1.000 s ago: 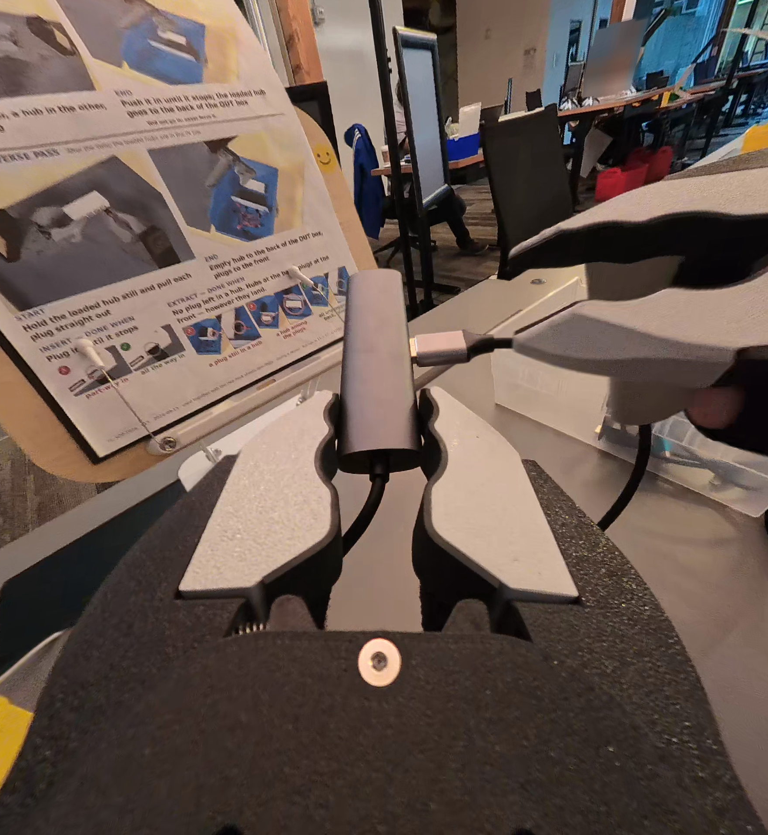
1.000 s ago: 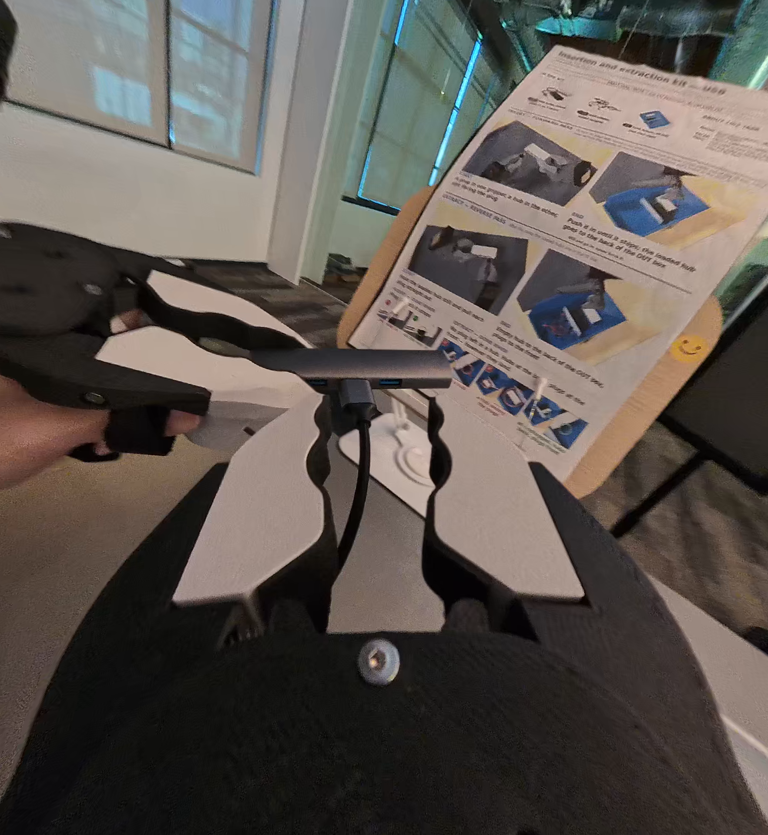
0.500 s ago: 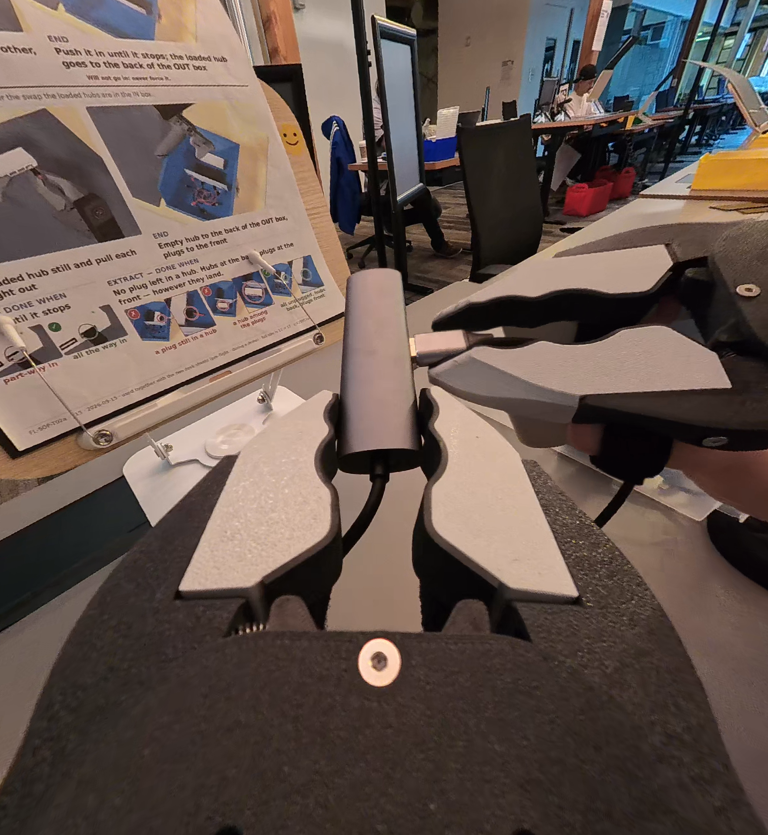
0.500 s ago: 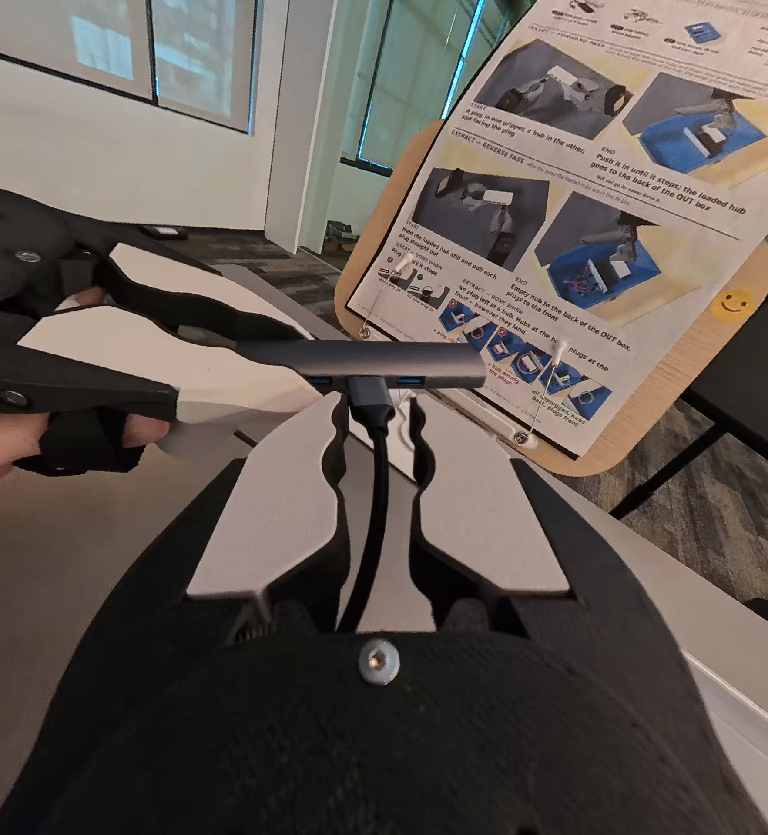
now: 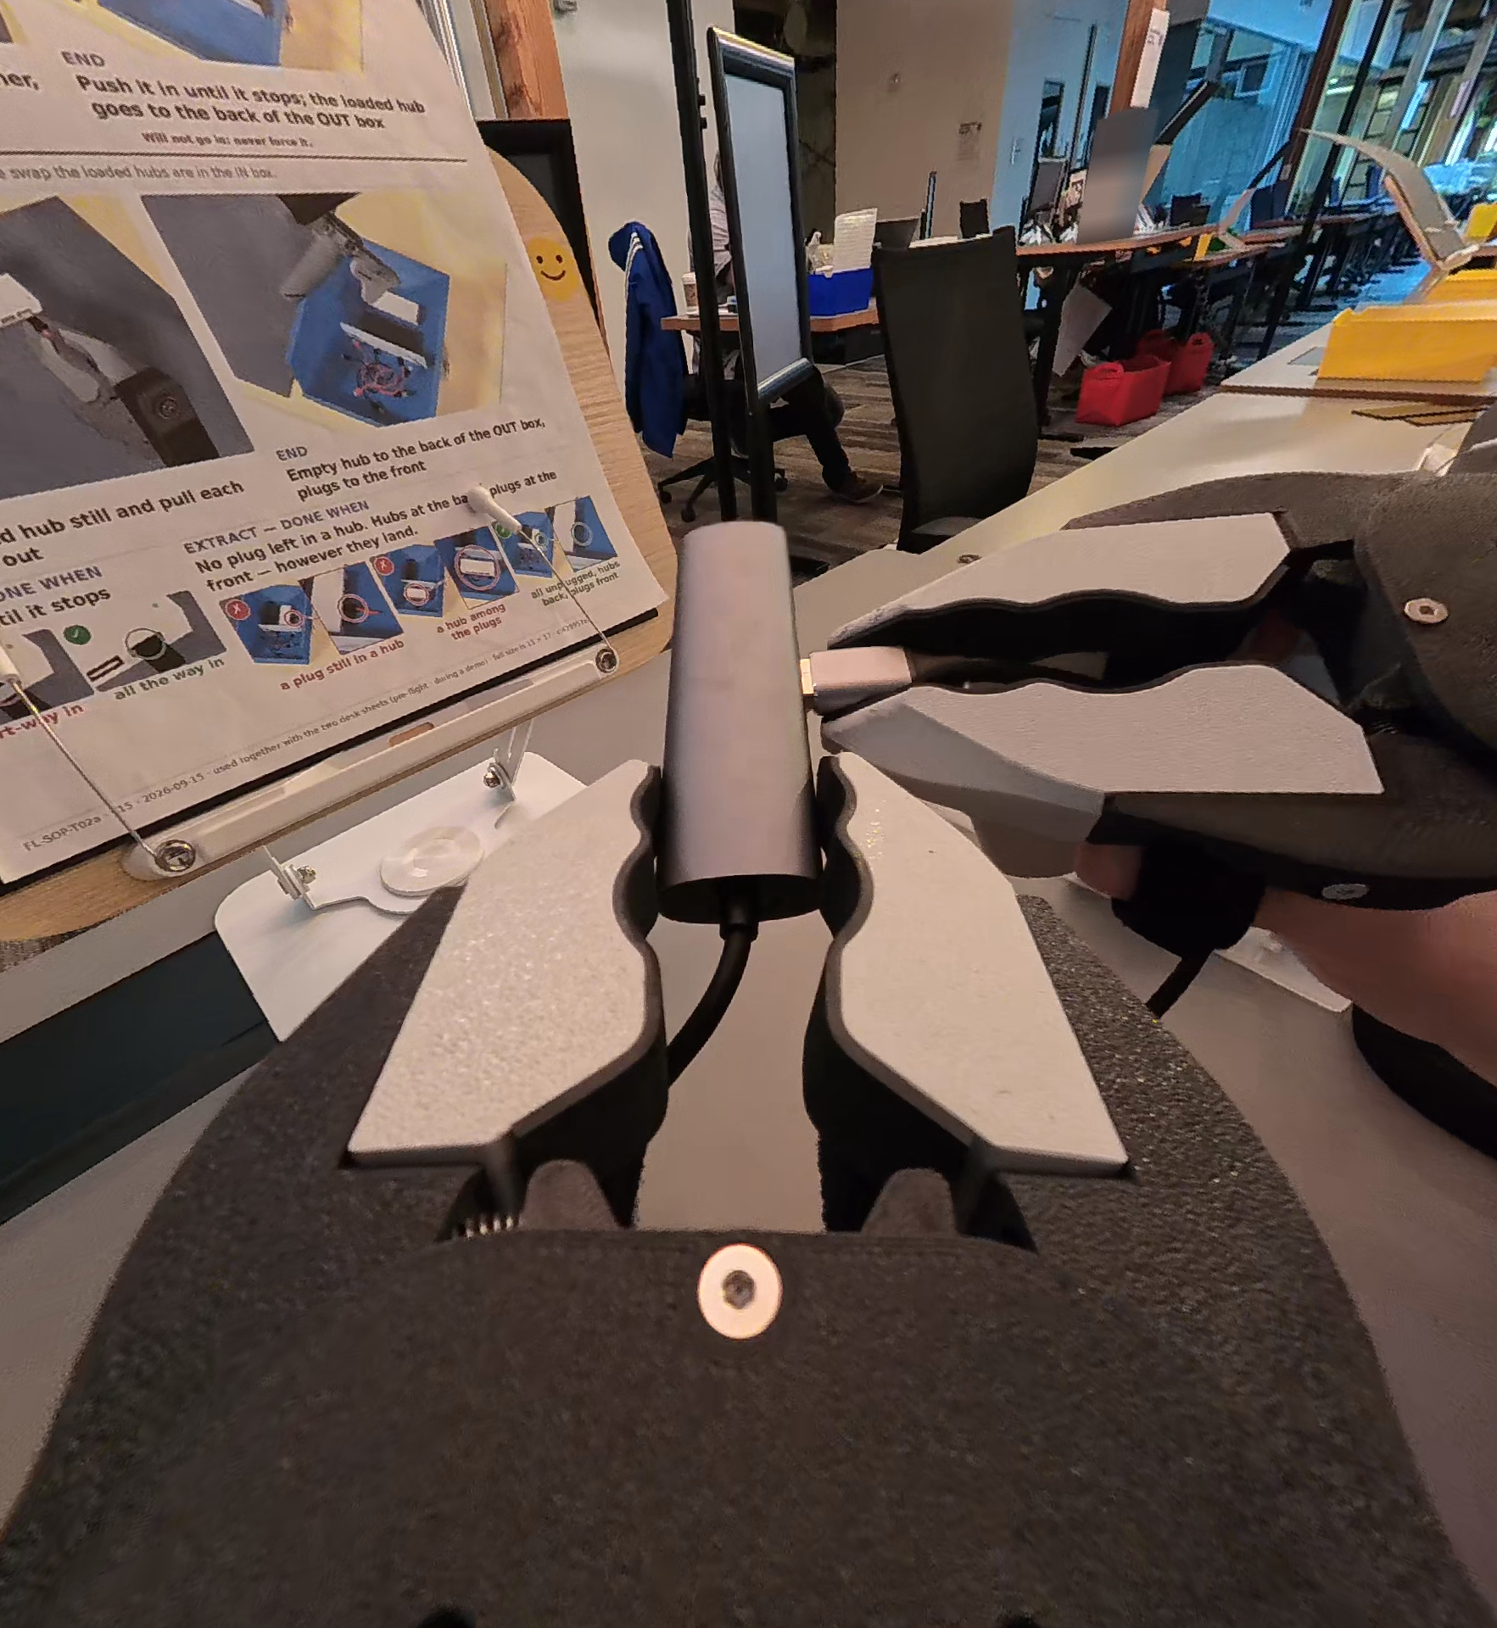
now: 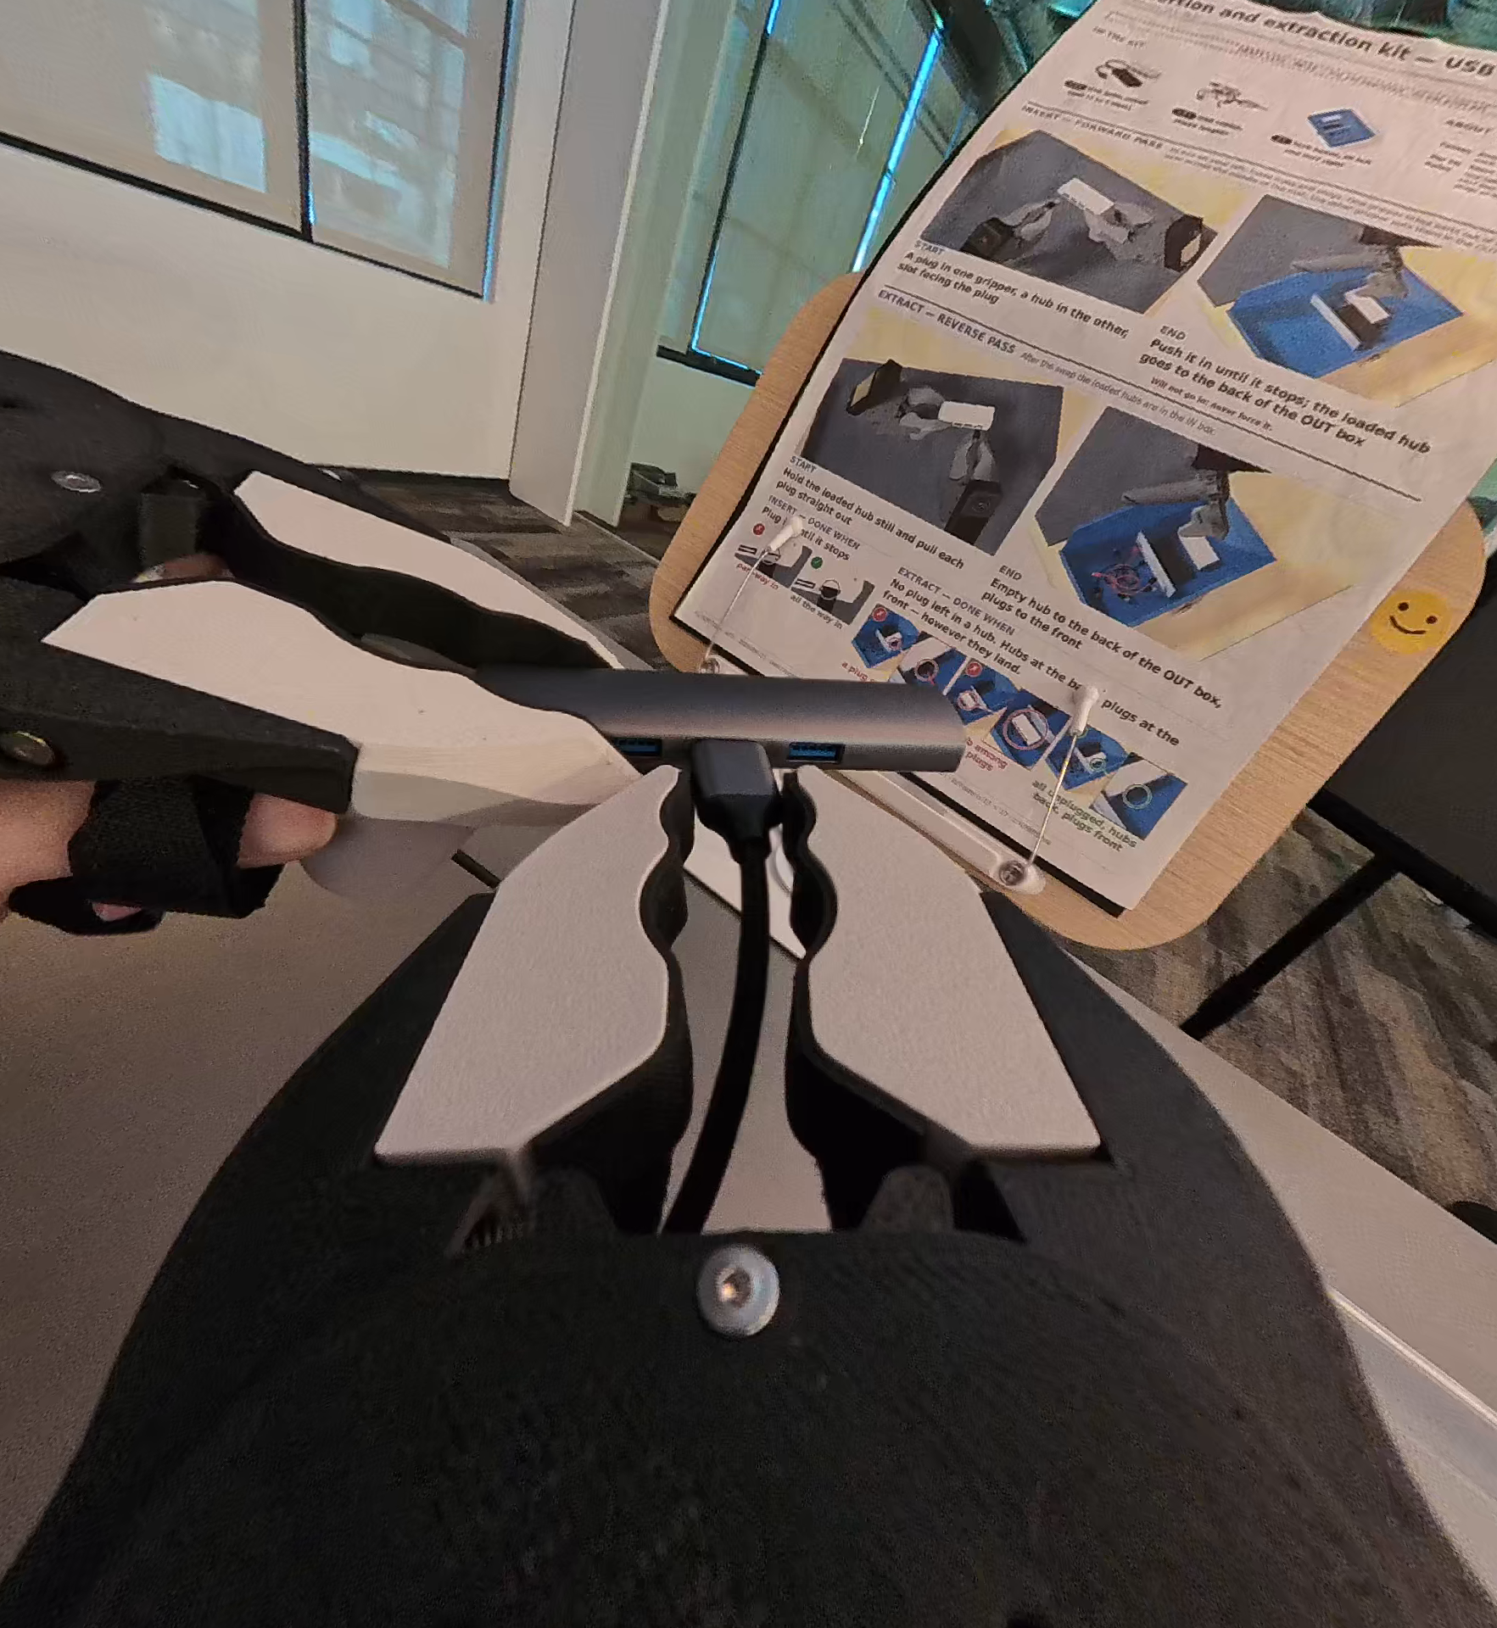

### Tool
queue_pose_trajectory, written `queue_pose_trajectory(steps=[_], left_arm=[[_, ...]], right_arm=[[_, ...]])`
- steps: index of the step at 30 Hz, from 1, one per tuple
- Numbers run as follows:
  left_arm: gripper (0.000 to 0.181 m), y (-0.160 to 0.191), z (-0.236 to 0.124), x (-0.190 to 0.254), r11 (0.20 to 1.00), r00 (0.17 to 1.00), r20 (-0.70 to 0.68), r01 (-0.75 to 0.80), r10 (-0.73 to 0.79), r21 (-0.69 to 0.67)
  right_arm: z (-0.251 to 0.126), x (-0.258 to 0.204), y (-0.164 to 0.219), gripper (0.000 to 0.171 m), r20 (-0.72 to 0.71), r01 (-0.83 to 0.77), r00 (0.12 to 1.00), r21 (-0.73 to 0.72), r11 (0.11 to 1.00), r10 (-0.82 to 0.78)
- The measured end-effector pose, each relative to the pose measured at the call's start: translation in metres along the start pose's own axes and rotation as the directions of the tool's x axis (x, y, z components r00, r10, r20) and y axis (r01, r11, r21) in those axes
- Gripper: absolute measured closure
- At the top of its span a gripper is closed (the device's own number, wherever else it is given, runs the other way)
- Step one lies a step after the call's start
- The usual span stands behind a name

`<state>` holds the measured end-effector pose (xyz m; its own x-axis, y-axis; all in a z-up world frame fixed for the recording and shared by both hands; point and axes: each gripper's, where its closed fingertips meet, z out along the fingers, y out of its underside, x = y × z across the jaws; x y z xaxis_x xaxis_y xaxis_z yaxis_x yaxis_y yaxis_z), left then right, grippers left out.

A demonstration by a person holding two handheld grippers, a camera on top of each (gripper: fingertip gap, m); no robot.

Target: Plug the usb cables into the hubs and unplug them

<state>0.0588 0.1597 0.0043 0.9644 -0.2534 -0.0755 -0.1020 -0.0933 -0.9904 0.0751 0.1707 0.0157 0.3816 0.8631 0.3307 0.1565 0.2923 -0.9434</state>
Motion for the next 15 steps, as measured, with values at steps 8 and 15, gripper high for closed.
queue_pose_trajectory(steps=[8, 15], left_arm=[[0.148, -0.009, -0.001, -0.001, 0.999, 0.999, -0.023, 0.03, -0.029, 0.039], [0.148, -0.011, 0.0, -0.004, 1.0, 1.0, -0.015, -0.013, 0.013, 0.019]], right_arm=[[-0.002, 0.002, -0.009, 0.152, -0.042, 0.018, 0.999, 0.072, 0.997, -0.015], [-0.002, 0.002, -0.01, 0.152, -0.065, 0.022, 0.998, 0.076, 0.997, -0.017]])
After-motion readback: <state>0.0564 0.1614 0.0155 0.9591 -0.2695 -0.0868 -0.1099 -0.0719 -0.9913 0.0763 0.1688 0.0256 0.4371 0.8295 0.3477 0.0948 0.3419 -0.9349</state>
